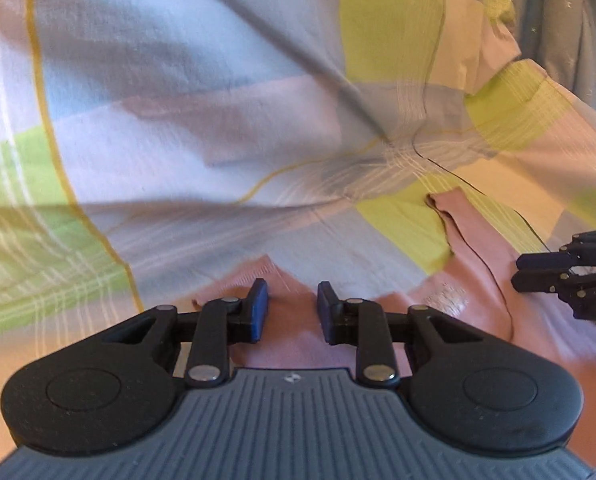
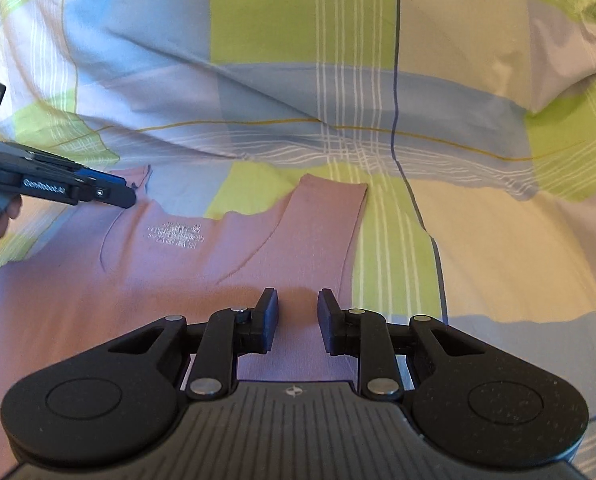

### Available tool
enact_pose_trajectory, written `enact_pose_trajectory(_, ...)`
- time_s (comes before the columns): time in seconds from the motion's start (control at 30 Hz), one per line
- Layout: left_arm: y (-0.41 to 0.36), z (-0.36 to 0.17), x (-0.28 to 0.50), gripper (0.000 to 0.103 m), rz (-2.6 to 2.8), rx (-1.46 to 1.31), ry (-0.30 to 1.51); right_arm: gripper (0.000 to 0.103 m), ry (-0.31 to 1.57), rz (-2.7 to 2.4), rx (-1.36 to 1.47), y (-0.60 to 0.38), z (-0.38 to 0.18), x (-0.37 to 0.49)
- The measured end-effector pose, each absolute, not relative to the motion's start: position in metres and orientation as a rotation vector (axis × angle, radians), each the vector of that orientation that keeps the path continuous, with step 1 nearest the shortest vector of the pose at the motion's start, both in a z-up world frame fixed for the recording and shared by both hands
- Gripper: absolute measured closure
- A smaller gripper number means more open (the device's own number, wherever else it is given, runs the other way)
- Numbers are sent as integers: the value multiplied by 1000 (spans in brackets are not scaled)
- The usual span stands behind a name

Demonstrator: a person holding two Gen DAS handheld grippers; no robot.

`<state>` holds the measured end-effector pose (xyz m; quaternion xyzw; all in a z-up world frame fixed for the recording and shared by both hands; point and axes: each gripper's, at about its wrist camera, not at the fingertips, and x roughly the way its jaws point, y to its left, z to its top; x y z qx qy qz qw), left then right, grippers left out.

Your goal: Fold clothes

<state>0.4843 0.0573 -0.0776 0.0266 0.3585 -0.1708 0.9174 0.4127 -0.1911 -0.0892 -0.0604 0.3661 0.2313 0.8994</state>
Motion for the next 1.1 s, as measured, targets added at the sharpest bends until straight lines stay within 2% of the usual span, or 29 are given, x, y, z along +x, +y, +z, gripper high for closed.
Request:
enact_pose_trajectory(0.13, 64, -71, 495, 85, -268, 36, 746, 73, 739, 481, -113, -187, -91, 423)
enact_pose_trajectory(0.27, 68, -58, 471, 85, -288, 22, 716, 73, 728, 471, -109, -187, -85, 422)
enact_pose_trajectory(0.47, 72, -54, 408, 82, -339, 21, 728, 72, 720, 469, -140, -197, -71, 379)
enact_pose_trajectory(0.6, 63, -60, 371, 82, -376, 75, 780, 60, 757, 478, -170, -216, -70, 337)
enact_pose_trajectory(0.83, 62, -44, 298, 82, -378, 78, 804, 59, 841, 370, -174, -257, -64, 285)
enact_pose_trajectory(0.97, 45, -33, 234, 75, -380, 122, 816, 57, 849, 361, -132, -271, -40, 241)
enact_pose_trajectory(1.1, 22, -26, 167, 65, -384, 178, 827, 43, 890, 353, -137, -264, -25, 193)
